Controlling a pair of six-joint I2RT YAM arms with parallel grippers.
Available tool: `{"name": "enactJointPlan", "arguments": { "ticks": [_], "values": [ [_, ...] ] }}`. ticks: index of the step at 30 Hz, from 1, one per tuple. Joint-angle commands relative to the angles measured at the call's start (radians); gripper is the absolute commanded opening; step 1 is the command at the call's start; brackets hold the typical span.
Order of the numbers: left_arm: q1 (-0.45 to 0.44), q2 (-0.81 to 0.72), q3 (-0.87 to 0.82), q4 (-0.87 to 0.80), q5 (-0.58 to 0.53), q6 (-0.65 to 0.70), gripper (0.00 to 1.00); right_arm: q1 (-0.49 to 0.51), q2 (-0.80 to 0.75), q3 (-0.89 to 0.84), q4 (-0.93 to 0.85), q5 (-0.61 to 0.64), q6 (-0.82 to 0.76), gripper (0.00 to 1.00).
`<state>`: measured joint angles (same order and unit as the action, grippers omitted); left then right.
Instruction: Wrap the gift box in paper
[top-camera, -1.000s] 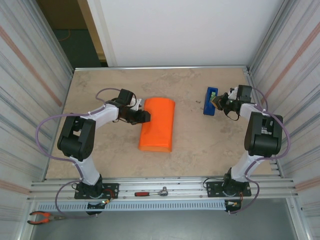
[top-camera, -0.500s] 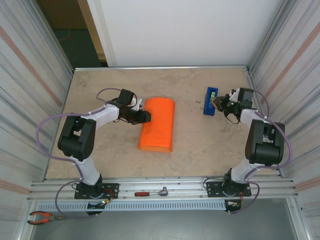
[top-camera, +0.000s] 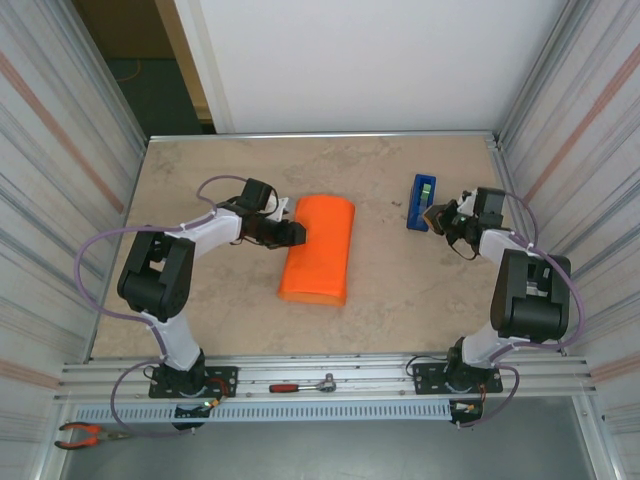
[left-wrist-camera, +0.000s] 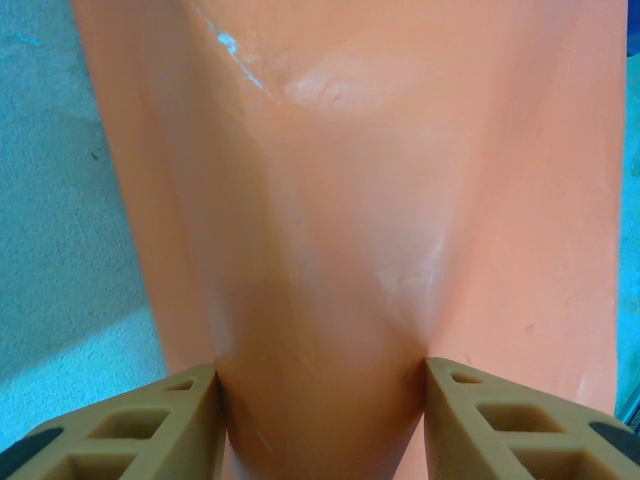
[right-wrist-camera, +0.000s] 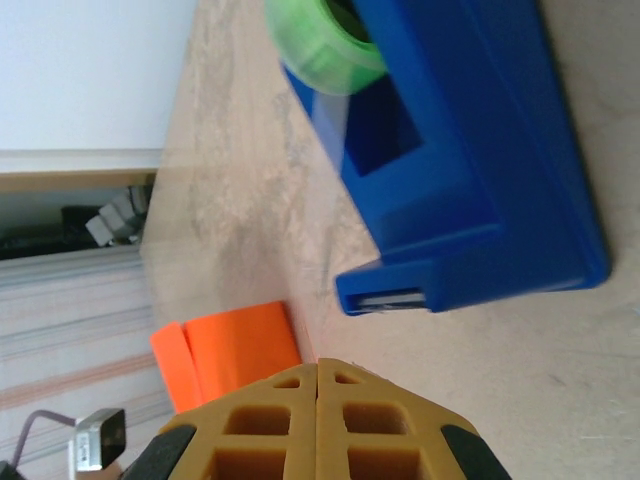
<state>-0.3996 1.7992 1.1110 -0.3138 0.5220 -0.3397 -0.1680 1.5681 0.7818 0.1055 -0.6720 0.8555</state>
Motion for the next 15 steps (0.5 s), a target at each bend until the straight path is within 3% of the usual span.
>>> {"name": "enactJointPlan", "arguments": {
  "ticks": [1, 15],
  "values": [
    [-0.03, 0.09, -0.055, -0.154, -0.131, 0.035, 0.49, 0.009, -0.024, -0.033, -0.007, 0.004, -0.002, 0.0],
    [-0.03, 0.088, -0.055, -0.157, -0.133, 0.035, 0.49, 0.013, 0.14, -0.074, 0.095, 0.063, 0.035, 0.0]
  ]
}}
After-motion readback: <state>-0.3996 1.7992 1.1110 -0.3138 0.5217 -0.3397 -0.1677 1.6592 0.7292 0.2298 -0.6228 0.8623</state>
